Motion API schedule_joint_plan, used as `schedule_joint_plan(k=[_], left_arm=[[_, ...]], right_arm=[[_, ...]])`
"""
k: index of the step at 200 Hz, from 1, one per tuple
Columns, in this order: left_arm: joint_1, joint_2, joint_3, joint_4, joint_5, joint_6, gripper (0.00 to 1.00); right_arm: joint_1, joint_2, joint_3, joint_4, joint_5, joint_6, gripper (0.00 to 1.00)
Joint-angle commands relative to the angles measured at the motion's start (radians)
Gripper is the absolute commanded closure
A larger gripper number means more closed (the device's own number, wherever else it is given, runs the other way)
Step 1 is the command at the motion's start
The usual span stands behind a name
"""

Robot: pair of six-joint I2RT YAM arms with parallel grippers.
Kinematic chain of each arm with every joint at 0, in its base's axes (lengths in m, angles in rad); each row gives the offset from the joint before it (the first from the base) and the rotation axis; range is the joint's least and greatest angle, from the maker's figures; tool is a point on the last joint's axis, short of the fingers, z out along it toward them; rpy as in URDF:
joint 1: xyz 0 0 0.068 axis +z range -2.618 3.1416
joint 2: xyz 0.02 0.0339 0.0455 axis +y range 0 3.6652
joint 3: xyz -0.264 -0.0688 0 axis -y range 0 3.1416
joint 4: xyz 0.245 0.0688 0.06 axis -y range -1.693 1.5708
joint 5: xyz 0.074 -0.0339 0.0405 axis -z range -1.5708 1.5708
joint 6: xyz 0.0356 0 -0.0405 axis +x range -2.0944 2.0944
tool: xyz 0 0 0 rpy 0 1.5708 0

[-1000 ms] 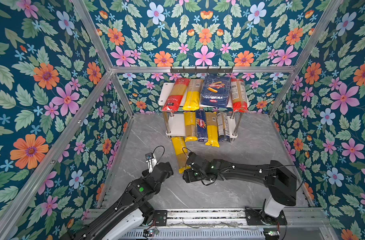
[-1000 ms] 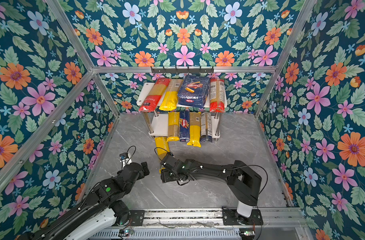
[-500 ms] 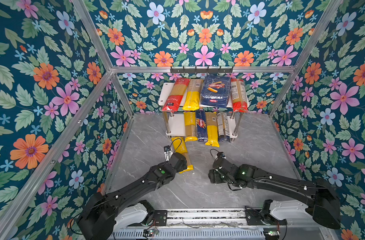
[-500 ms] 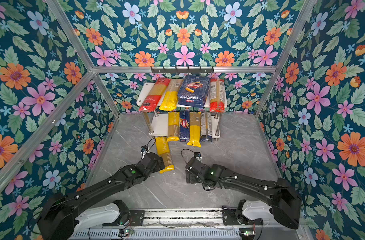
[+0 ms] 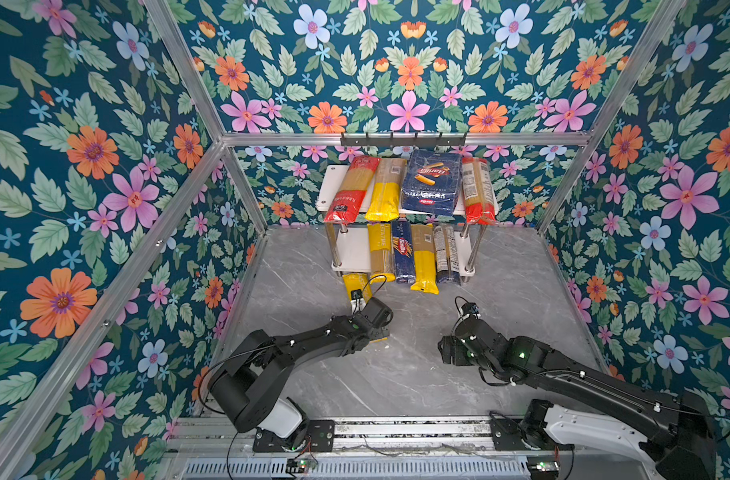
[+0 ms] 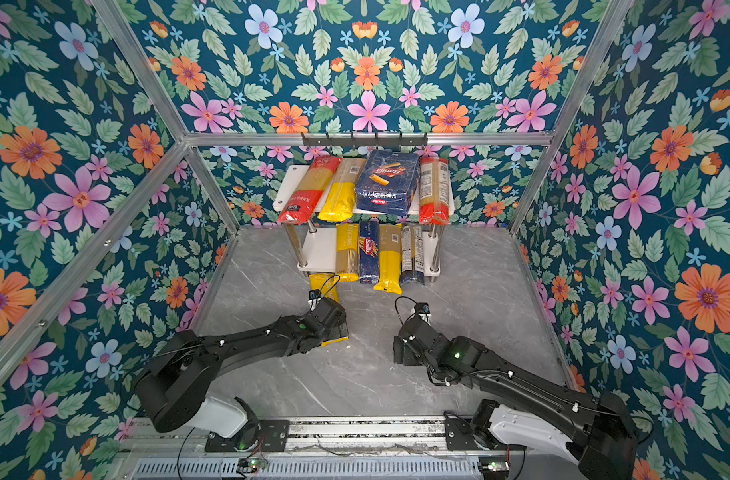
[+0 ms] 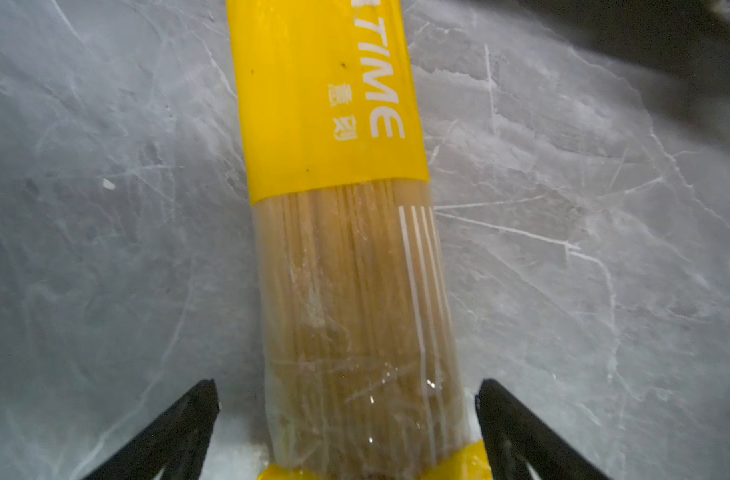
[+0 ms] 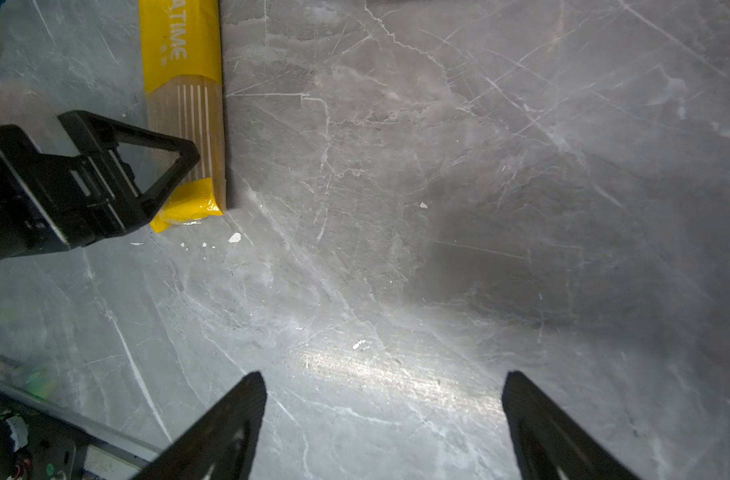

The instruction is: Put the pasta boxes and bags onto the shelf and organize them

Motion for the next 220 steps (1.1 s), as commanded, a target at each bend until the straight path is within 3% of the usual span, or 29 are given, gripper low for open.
schedule_joint_plan(k=[1,90,105,131,164,204,220], left_arm=[[-0.003,0.034,0.023,0.016,-0.01,0.009,0.0],[-0.006,0.188,0.095,-0.043,-0.016,-0.006,0.0],[-0.006,0.203,0.099,-0.049,-0.014,-0.008,0.05],[-0.004,0.215,0.098,-0.06,-0.008,-0.012,0.23],[-0.006,0.203,0.082,-0.075,-0.007,-0.006,0.66],[-0.005,0.144,0.036,-0.103,-0.009,-0.007,0.84],[-0.006,0.1,0.006,-0.113,-0.008,-0.012,0.97]], right_arm=[[-0.001,-0.003,0.003,0.0,0.023,-0.022,0.09],[-0.027,-0.059,0.016,-0.018,0.027,-0.046,0.07],[-0.035,-0.055,0.016,-0.013,0.023,-0.045,0.07],[-0.04,-0.055,0.018,-0.001,0.017,-0.05,0.06],[-0.044,-0.045,0.029,-0.011,0.058,-0.058,0.06],[-0.072,-0.006,0.043,0.019,0.018,-0.079,0.06],[-0.073,0.009,0.052,0.03,0.01,-0.079,0.06]])
